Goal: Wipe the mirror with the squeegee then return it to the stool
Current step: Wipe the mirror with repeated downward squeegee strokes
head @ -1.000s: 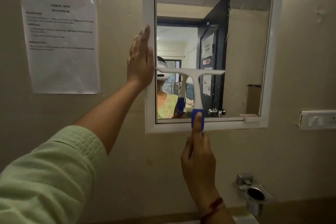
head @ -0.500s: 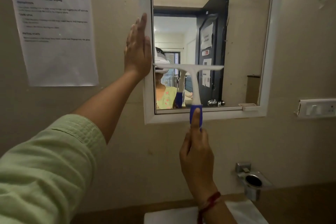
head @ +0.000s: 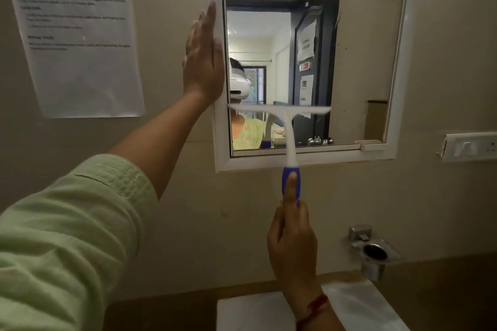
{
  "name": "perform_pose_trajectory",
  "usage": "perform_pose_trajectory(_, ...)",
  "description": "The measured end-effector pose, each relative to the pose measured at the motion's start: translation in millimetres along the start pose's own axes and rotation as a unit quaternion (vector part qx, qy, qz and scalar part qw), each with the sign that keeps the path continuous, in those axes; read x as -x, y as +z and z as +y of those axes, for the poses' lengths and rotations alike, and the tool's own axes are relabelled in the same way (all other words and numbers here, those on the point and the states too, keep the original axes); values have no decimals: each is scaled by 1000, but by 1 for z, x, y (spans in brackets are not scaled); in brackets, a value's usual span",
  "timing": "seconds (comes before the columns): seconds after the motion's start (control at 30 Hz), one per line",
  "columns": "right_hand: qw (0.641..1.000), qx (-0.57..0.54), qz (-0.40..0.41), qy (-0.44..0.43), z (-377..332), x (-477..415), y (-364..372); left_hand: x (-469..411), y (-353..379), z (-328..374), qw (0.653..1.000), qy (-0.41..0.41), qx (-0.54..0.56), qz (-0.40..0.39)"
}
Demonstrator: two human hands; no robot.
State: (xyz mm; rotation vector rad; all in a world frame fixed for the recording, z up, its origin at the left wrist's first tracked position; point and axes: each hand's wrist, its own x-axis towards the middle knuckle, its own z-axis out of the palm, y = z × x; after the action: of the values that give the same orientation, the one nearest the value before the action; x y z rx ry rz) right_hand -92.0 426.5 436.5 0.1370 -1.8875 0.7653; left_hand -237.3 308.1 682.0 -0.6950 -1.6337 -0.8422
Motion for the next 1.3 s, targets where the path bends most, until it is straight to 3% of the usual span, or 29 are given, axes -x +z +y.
perform_pose_trajectory(0.27, 998, 22, 56, -29, -3, -39, -9, 0, 0, 1, 1000, -3, -2, 2)
perform_pose_trajectory(0.53, 1000, -12, -11, 18, 15, 36, 5, 1, -1, 1, 1000, 0, -3, 2)
perform_pose_trajectory(0.73, 999, 6, 53, -5, -1, -17, -1, 0, 0, 0, 1000, -6, 3, -1)
perform_pose_trajectory(1.0, 1000, -2, -6, 18, 14, 36, 8, 0, 1, -1, 1000, 0, -5, 3)
perform_pose_trajectory(1.17, 999, 5, 43, -7, 7, -1, 0, -1, 0, -1, 1000, -1, -14, 4)
perform_pose_trajectory(1.3, 999, -4, 38, -10, 7, -13, -1, 0, -1, 0, 1000, 4, -16, 10)
